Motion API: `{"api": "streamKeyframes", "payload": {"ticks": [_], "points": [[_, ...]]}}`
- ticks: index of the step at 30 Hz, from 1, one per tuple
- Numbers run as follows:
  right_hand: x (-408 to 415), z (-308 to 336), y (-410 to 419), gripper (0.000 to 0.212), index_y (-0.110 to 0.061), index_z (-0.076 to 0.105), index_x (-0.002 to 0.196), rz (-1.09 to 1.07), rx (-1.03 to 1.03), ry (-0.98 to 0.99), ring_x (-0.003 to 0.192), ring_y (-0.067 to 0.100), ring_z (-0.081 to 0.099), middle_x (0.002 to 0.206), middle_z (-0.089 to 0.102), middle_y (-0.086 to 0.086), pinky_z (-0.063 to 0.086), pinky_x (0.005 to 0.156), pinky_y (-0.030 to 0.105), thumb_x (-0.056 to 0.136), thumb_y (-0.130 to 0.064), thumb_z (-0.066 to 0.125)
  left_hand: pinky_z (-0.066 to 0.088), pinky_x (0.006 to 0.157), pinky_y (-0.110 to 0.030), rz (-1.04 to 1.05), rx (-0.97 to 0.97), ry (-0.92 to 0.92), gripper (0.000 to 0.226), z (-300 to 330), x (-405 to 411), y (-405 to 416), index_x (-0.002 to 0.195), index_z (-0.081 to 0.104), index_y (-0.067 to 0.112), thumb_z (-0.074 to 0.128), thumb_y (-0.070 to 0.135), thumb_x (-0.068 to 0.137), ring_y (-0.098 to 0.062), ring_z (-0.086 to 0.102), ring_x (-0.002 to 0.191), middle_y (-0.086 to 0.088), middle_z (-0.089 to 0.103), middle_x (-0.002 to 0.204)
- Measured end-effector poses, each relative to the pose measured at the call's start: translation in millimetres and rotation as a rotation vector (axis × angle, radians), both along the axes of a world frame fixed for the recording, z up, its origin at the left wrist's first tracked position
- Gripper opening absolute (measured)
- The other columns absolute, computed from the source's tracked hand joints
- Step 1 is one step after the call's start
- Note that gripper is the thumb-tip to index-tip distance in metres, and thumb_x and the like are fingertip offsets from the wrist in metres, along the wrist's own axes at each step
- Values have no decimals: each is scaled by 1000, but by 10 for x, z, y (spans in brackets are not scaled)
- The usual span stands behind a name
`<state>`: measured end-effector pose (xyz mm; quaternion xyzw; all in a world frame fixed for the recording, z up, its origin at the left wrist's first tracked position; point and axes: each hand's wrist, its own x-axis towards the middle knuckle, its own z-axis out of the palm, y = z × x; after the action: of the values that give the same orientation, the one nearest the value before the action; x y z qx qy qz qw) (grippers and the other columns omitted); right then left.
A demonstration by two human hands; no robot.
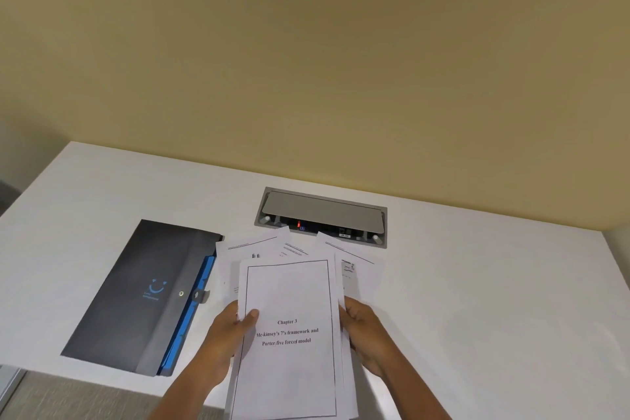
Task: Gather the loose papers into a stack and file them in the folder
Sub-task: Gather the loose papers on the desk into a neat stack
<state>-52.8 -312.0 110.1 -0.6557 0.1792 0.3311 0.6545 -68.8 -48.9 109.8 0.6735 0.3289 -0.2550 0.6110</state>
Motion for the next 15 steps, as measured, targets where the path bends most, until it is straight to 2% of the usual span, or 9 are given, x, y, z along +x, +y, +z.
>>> {"api": "streamKeyframes", "payload": {"ticks": [2,4,6,8,10,13,15], "points": [[21,16,71,26,-23,76,121,41,26,41,116,31,73,120,79,7,55,105,50,107,-23,54,36,115,-54,22,-19,33,18,-27,-38,60,115,49,23,59,28,102,-21,49,122,12,60,109],[50,16,140,29,-25,76,122,89,45,78,117,32,73,121,78,7,53,107,53,105,-17,54,40,114,-51,18,-43,41,22,-108,-85,140,119,58,25,65,31,98,-27,54,131,6,69,121],[91,18,210,30,-27,76,123,117,61,113,119,32,71,122,78,6,51,109,54,105,-17,54,42,112,-47,28,-57,24,25,-180,-129,210,121,62,26,68,27,97,-26,56,131,3,72,124],[147,-20,261,29,-27,75,124,130,87,135,123,33,68,124,77,5,50,111,52,108,-28,51,45,106,-43,53,-45,10,24,-195,-151,228,121,62,23,66,18,98,-21,61,120,5,72,117],[238,-59,293,40,-29,75,124,138,59,132,117,27,72,121,79,4,55,107,47,108,-49,45,46,99,-40,90,-23,-1,25,-212,-172,261,122,59,23,64,13,99,-15,62,105,7,70,111],[412,-243,309,61,-26,76,114,154,-247,-65,94,19,75,108,80,4,61,95,46,93,-75,47,57,94,-48,189,23,-9,29,-263,-212,359,124,60,20,67,12,97,-24,72,101,-4,75,111],[520,-415,263,74,-23,67,127,227,-543,-211,111,18,69,128,71,2,57,101,45,82,-80,56,58,94,-56,263,36,-8,30,-330,-253,463,125,62,20,68,13,96,-30,74,102,-7,77,112]]}}
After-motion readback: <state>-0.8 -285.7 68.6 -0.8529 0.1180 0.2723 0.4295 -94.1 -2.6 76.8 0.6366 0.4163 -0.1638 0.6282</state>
